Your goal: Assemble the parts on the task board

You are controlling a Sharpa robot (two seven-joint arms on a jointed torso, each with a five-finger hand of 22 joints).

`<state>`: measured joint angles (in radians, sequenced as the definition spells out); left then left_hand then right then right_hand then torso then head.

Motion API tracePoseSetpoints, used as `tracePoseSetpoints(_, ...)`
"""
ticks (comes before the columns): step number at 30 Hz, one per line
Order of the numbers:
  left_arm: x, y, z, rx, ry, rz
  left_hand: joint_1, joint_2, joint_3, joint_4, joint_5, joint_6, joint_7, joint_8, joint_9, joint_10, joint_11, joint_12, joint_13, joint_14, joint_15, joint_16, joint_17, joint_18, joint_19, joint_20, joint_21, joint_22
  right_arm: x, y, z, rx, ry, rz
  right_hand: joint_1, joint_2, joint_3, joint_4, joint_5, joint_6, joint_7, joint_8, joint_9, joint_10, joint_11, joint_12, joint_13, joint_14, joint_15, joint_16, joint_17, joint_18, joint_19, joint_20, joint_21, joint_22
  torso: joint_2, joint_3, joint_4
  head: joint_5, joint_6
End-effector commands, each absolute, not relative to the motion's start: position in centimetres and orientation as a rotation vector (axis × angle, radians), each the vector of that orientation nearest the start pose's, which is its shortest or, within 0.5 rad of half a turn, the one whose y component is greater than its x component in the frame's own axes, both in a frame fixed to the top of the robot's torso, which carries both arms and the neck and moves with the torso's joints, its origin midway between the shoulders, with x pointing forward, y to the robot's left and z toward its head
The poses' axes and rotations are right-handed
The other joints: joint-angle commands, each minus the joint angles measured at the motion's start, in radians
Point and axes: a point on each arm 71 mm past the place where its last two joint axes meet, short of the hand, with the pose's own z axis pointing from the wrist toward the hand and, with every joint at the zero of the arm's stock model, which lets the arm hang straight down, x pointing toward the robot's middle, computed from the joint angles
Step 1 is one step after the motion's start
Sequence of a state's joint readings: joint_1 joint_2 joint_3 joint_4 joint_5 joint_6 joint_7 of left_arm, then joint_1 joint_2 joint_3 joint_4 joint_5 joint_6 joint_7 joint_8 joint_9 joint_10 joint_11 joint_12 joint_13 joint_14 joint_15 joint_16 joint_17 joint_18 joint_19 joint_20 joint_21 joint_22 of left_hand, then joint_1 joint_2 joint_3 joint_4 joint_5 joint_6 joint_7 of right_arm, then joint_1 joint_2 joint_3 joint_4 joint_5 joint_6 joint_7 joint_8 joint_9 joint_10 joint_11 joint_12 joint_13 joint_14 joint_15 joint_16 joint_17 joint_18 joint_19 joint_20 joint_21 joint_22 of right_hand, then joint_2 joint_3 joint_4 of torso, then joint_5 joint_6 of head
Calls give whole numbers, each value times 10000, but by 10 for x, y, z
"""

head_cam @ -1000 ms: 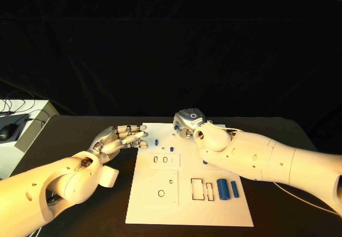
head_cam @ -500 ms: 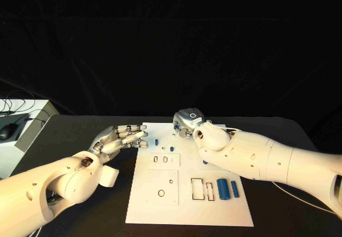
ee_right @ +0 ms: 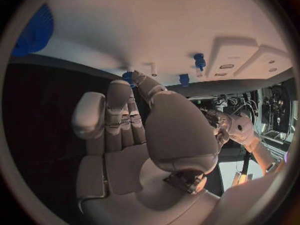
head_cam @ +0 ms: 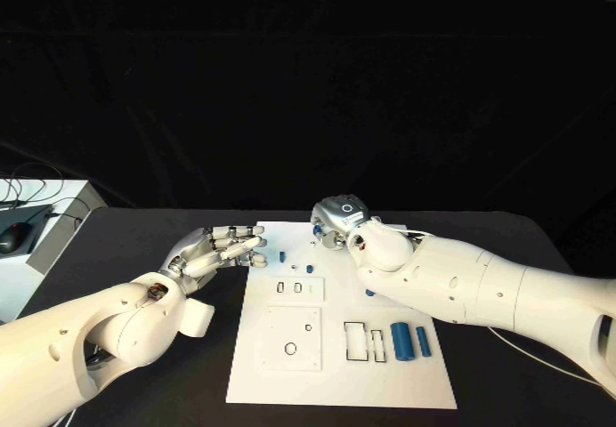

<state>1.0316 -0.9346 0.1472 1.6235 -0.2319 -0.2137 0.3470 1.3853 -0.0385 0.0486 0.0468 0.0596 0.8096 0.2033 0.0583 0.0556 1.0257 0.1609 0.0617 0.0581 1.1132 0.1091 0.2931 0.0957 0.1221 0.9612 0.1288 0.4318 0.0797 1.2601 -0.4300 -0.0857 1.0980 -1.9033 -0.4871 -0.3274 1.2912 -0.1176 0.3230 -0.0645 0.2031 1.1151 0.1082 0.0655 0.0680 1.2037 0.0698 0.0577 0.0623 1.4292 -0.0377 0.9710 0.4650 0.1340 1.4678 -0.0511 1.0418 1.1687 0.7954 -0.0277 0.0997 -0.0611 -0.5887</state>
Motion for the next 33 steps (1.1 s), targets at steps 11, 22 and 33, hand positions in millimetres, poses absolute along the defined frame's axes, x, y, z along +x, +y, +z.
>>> tracePoseSetpoints(11, 462, 218, -177, -9411, 14824, -16246, 21, 31, 8, -6, -35, -77, 12, -44, -14, -74, 27, -18, 13, 51, -1, -32, -12, -69, 48, 39, -52, -10, 553, -110, -167, -3657, 12836, 3240, 54, -243, -196, 306, -92, -170, -57, -34, 1, -209, 32, 11, -4, 13, 73, -130, -30, 161, 658, 81, -200, -115, 5, 9, 2, 34, 18)
tracePoseSetpoints(22, 463, 221, -178, -9429, 14784, -16181, 21, 31, 8, -6, -35, -77, 12, -44, -14, -74, 27, -18, 13, 51, -1, -32, -12, -69, 48, 39, -52, -10, 537, -134, -160, -3044, 12755, 3960, 175, -317, -453, 492, -66, -139, -3, -30, 7, 108, -34, 11, 2, 36, 42, -156, -20, 134, 663, 66, -207, -146, -4, 10, -43, 33, 107)
tracePoseSetpoints(33, 465, 227, -178, -9421, 14585, -16055, 67, 40, 22, -25, -34, 11, 6, -40, -11, -22, 15, -19, 13, 66, -10, -29, -6, -67, 64, 32, -54, -2, 524, -191, -141, -1694, 13338, 4886, 315, -405, -1216, 274, 440, -421, 282, 44, 20, 1649, -478, 938, 1324, -9, -262, 150, 396, -446, 696, -343, 1094, 933, -72, 82, -241, 41, 196)
